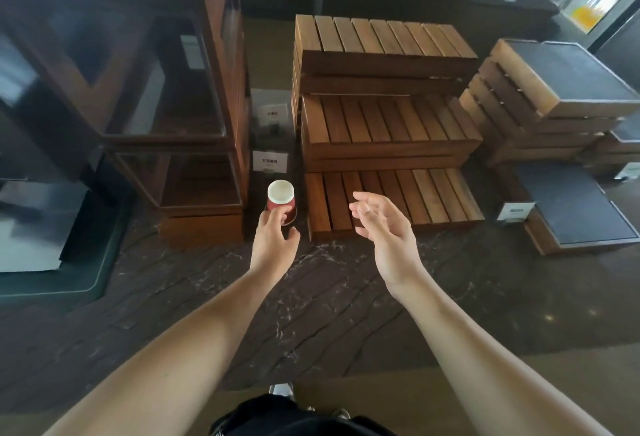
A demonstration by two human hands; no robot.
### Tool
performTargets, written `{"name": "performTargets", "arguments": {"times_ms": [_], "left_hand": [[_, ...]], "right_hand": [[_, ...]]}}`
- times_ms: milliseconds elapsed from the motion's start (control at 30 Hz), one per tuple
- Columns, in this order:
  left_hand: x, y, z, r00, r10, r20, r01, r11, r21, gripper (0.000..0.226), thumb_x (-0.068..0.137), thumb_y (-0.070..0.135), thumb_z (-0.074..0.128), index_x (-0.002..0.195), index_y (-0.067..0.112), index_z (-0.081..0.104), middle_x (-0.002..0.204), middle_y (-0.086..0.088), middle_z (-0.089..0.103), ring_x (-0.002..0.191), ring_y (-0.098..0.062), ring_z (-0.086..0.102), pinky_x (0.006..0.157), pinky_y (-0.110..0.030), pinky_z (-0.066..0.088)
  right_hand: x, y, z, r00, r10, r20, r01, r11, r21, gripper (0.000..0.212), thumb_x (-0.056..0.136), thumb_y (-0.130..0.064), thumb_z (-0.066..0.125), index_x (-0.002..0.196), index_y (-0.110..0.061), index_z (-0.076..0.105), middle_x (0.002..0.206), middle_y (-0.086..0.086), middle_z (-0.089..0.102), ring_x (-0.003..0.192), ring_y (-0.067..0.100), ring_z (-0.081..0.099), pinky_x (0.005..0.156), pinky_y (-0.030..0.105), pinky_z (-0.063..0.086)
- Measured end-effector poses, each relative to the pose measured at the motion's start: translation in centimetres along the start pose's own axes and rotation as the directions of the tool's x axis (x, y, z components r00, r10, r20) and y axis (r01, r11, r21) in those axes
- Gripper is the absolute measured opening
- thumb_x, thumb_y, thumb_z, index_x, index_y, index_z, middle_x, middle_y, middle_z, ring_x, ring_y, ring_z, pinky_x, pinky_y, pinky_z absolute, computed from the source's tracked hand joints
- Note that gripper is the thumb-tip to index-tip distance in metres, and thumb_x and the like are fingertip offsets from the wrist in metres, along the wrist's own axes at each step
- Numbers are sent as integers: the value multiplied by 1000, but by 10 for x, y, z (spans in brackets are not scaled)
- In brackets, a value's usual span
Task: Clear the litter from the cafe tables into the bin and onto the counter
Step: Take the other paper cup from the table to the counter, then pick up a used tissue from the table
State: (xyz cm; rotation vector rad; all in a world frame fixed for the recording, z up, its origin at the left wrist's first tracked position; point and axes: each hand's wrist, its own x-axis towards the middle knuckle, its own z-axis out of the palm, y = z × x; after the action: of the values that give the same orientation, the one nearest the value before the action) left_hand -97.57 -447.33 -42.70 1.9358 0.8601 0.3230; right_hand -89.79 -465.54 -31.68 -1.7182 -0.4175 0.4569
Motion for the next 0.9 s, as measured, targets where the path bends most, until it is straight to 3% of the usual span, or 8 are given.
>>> {"name": "performTargets", "arguments": {"times_ms": [200, 367, 533, 667, 767, 900], "left_hand": [[-21, 16, -16, 991, 57, -123, -71, 991, -114, 33, 102, 13, 60, 134, 22, 59, 123, 12, 53, 118, -7, 58, 100, -23, 52], [-59, 32, -47, 957, 120, -266, -179, 961, -211, 36, 103, 10, 61, 129, 36, 57, 122, 20, 51, 114, 13, 55, 89, -5, 47], [-116, 41, -74, 901, 85, -426, -227, 928, -295, 32, 105, 13, 61, 128, 35, 59, 127, 11, 57, 117, 4, 59, 94, -11, 50], [-170, 39, -91, 824, 49, -564, -270, 909, -317, 26, 105, 17, 59, 123, 36, 63, 130, -1, 61, 119, -10, 63, 99, -16, 49], [-215, 31, -103, 755, -14, -655, -285, 893, -347, 24, 101, 26, 57, 120, 39, 63, 131, -7, 63, 120, -13, 64, 99, -16, 49], [-281, 9, -126, 655, -90, -750, -281, 893, -352, 24, 99, 23, 57, 119, 34, 66, 131, -12, 66, 122, -19, 66, 97, -21, 50]], "right_hand": [[-6, -4, 8, 998, -48, 41, 46, 998, 37, 37, 95, -52, 60, 124, -33, 71, 121, 5, 72, 120, 15, 66, 111, 46, 53], [-14, -11, 22, 992, -113, 62, 106, 989, 106, 29, 94, -50, 61, 116, -36, 73, 120, -8, 75, 117, 6, 69, 101, 31, 59], [-31, -22, 38, 972, -183, 151, 160, 976, 148, 23, 100, -45, 57, 115, -36, 72, 117, -10, 75, 116, 11, 69, 92, 24, 58], [-59, -20, 55, 934, -209, 291, 157, 969, 190, 31, 102, -43, 55, 121, -26, 72, 118, -7, 75, 117, 13, 69, 93, 27, 58], [-89, -13, 77, 890, -212, 404, 154, 973, 171, 33, 101, -48, 53, 121, -30, 71, 116, -13, 74, 117, 10, 68, 98, 30, 58], [-138, -11, 114, 791, -205, 577, 114, 975, 191, 30, 101, -47, 51, 120, -34, 70, 114, -19, 74, 116, 6, 68, 99, 31, 57]]}}
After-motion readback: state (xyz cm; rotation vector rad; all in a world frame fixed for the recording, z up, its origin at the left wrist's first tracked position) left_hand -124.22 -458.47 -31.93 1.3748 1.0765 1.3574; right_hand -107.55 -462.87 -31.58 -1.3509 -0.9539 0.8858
